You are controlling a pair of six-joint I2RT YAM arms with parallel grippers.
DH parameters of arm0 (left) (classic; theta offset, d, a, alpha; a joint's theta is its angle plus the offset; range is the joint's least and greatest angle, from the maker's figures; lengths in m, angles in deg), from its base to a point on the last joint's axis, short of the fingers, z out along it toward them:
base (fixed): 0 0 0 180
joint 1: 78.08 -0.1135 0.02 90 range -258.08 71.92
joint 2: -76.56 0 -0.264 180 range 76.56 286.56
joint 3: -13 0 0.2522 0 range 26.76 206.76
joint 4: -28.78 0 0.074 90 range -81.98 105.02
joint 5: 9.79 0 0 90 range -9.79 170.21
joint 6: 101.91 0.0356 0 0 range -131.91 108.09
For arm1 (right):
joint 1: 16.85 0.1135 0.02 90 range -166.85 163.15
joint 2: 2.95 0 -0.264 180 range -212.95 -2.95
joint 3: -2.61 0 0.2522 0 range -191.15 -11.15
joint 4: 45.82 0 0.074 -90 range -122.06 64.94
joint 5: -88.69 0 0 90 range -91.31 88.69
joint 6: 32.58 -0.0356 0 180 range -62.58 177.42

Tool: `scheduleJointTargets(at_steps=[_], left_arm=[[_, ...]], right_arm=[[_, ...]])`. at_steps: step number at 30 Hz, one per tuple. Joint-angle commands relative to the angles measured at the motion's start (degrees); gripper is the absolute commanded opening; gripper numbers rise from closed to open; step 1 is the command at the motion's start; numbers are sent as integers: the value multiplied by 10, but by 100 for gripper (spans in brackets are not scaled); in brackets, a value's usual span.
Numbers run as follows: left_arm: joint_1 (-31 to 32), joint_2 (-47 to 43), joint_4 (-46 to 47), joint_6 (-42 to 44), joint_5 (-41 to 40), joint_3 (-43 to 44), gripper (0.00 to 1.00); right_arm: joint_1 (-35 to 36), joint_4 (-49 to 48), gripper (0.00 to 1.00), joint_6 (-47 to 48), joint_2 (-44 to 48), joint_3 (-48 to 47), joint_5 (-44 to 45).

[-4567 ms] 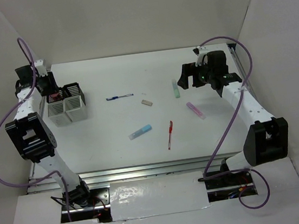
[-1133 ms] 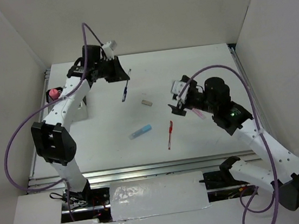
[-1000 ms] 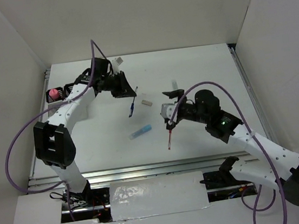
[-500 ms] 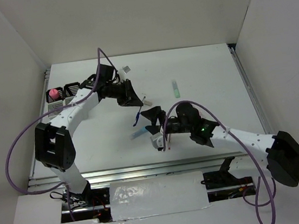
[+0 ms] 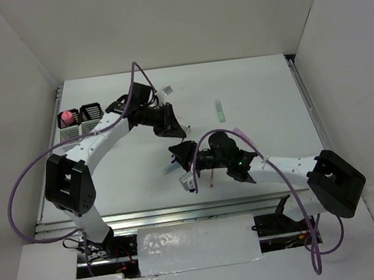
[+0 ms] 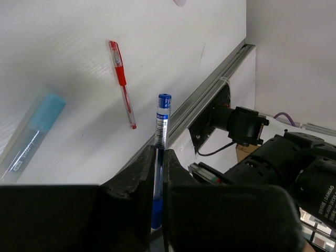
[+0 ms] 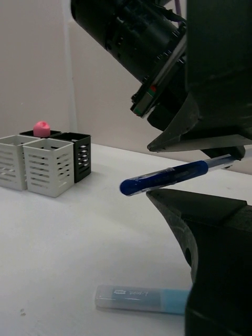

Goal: Sort the stationery into containers
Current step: Pick up the pen from the center of the board, then place the pen in the storage box.

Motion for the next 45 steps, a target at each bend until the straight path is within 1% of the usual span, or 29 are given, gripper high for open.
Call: scheduleJointTargets(at_steps=[1,6,10,11,12,13,14,16,17,18,19,20,21,23,24,25,26,27,28,29,30,31,33,34,36,38,41,43,45], left_arm=[[2,-45,11,13,20,-8,2],[3,-58,18,12,31,-26,2],[2,-65,20,17,33,-32,1],[2,-65,23,16,36,-34,9],[2,-68,27,16,42,-36,19],[2,-70,40,20,50,-37,30],[2,-72,43,20,48,-38,51],[1,-82,47,26,44,-40,67],[-1,-85,44,30,27,-37,87],[-8,-94,42,34,14,-30,97],[-14,-99,46,36,2,-23,99],[-23,-111,49,42,-22,-17,99],[-52,-118,58,41,-38,-8,99],[-88,-143,142,14,-56,-22,99],[-124,-178,184,1,-52,-57,99],[-140,-197,280,-28,-43,-80,99],[-154,-229,314,-43,-32,-123,99],[-175,-242,357,-62,-15,-138,99],[-183,-252,385,-69,-2,-156,80],[-188,-269,433,-78,16,-185,72],[-201,-273,460,-86,53,-197,67],[-204,-277,480,-109,62,-205,68],[-204,-288,538,-127,72,-219,72],[-200,-296,565,-129,78,-226,73],[-179,-300,617,-122,98,-225,73],[-150,-297,602,-103,103,-206,73],[-125,-289,570,-69,89,-181,77],[-120,-283,603,-82,86,-179,79],[-110,-278,601,-84,86,-170,78]], right_arm=[[-4,-73,40,15,-3,8,20],[-25,-90,42,17,-5,14,35],[-39,-84,41,13,2,12,32],[-39,-76,36,10,4,12,28],[-39,-74,21,6,7,11,26],[-39,-79,10,2,10,13,20],[-39,-89,0,-2,13,17,15],[-39,-128,0,-17,18,31,1],[-39,-139,0,-25,25,41,-4],[-37,-145,0,-43,31,44,-9],[-36,-149,0,-52,39,47,-15],[-33,-151,0,-63,53,50,-15],[-30,-146,0,-94,64,51,-15],[-28,-132,0,-140,90,43,-7],[-27,-127,0,-219,98,36,1],[-27,-117,0,-273,112,14,33],[-28,-105,0,-333,116,-4,54],[-40,-67,0,-470,117,-28,73],[-50,-39,0,-540,114,-81,88],[-61,-11,0,-606,108,-111,98],[-76,22,0,-669,101,-143,89],[-104,71,0,-771,84,-191,75],[-121,99,0,-853,69,-223,31],[-131,100,0,-925,56,-244,22],[-137,101,0,-975,39,-260,-4],[-140,101,0,-1018,30,-277,-29],[-133,100,0,-1025,18,-286,-44],[-128,99,0,-1025,16,-282,-48],[-127,103,0,-1032,9,-284,-60]])
